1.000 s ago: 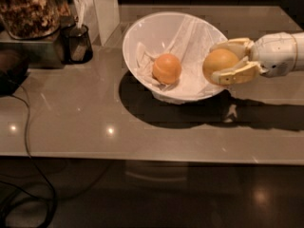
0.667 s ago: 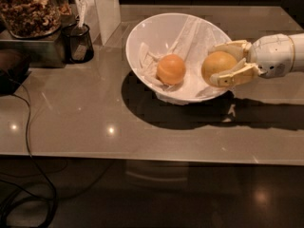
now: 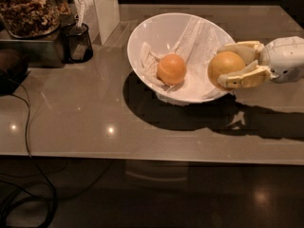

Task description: Pick orange from white bowl

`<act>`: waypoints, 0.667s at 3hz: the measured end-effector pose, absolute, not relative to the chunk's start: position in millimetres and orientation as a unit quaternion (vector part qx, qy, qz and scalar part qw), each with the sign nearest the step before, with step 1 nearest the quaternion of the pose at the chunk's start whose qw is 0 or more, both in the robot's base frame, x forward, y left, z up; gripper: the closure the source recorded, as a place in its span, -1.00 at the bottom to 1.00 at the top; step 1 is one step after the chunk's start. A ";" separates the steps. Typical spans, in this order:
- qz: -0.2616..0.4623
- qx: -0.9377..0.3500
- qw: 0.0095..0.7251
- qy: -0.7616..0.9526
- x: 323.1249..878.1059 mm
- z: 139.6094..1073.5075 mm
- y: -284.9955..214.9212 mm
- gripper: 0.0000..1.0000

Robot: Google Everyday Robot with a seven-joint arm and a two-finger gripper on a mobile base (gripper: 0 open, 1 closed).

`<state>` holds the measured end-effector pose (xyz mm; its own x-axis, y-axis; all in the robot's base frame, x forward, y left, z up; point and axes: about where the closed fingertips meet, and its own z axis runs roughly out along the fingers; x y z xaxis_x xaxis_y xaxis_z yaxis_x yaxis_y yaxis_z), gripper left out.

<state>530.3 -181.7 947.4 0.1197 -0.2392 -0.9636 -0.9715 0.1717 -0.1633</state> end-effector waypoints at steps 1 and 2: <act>0.341 -0.559 0.533 0.535 529.6 976.8 -172.9 1.00; 0.335 -0.576 0.554 0.499 512.3 1013.0 -169.4 1.00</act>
Offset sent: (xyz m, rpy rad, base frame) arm -0.0425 0.0073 0.1087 0.0490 -0.2451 0.0988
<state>512.3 -169.4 1013.0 0.2775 -0.2049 -0.9386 -0.9460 0.1120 -0.3041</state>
